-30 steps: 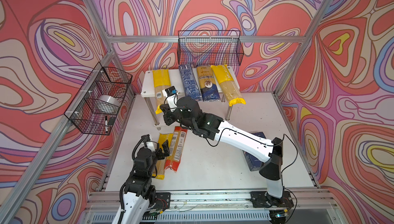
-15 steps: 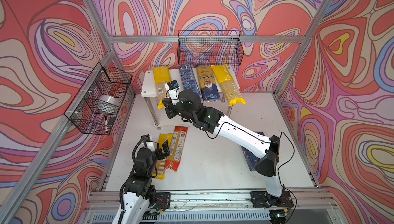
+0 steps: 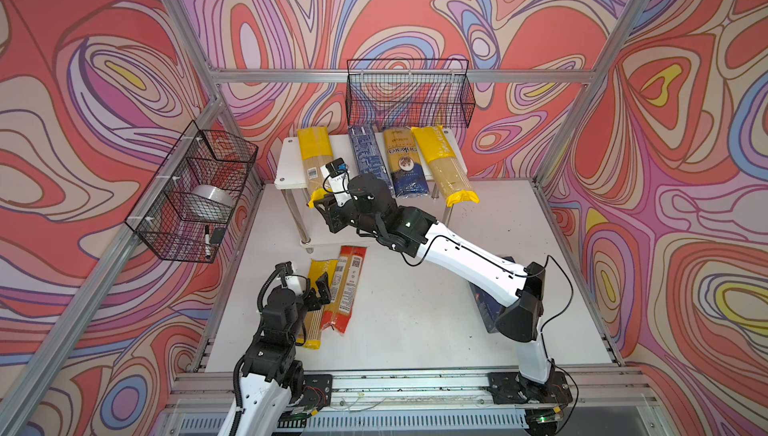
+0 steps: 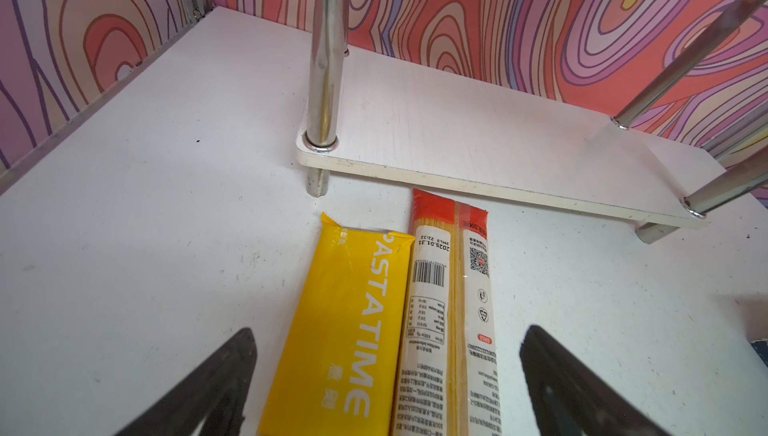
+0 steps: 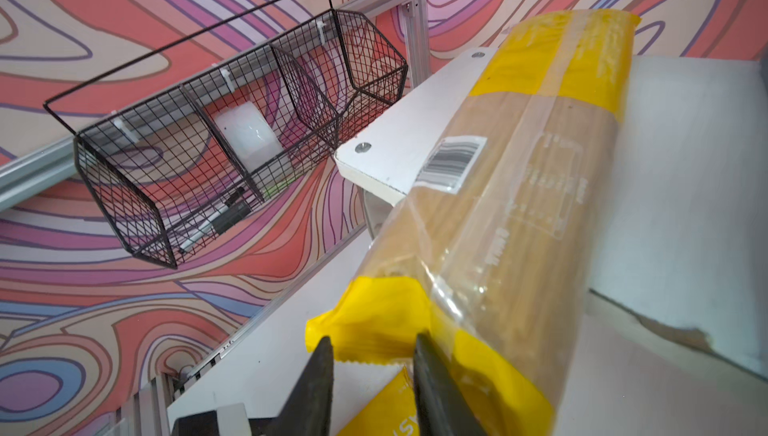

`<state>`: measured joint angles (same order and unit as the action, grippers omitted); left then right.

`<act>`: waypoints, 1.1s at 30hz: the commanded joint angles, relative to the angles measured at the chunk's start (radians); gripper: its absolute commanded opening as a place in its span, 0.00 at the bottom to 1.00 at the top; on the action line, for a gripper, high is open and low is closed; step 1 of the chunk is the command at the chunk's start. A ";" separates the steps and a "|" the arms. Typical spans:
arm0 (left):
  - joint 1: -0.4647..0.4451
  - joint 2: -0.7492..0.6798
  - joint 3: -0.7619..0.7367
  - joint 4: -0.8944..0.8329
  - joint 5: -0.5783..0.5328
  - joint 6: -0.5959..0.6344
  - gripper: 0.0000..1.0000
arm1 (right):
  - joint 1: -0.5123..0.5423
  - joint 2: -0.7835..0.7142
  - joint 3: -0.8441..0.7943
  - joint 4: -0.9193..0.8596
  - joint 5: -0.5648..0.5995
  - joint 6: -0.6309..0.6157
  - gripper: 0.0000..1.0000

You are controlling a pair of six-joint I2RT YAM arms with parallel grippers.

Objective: Place and organize the pasta boxes and bags onto the shelf
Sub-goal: 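Push the bag upright on the shelf and open the right gripper, then withdraw the right gripper from the shelf toward the bags on the table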

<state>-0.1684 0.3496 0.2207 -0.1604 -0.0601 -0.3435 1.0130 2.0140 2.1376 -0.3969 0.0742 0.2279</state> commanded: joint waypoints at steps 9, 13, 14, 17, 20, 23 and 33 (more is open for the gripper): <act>0.006 0.059 0.035 0.044 0.032 0.020 1.00 | 0.184 -0.393 -0.365 0.059 0.228 -0.023 0.44; 0.006 0.085 0.043 0.048 0.036 0.020 1.00 | 0.197 -0.498 -0.499 0.035 0.291 0.039 0.46; 0.006 0.087 0.043 0.048 0.035 0.020 1.00 | 0.200 -0.514 -0.519 0.019 0.305 0.057 0.47; 0.006 0.090 0.043 0.051 0.043 0.023 1.00 | 0.223 -0.536 -0.533 -0.040 0.352 0.065 0.51; 0.007 0.096 0.044 0.057 0.057 0.027 1.00 | 0.237 -0.556 -0.556 -0.091 0.384 0.060 0.56; 0.006 0.121 0.051 0.066 0.066 0.030 1.00 | 0.237 -0.581 -0.621 -0.110 0.397 0.085 0.58; 0.006 0.144 0.055 0.082 0.111 0.045 1.00 | 0.238 -0.595 -1.066 0.189 0.313 0.308 0.70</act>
<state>-0.1684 0.4896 0.2367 -0.1020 0.0418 -0.3099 1.2461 1.4094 1.1320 -0.3061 0.4061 0.4294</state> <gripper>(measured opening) 0.999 0.696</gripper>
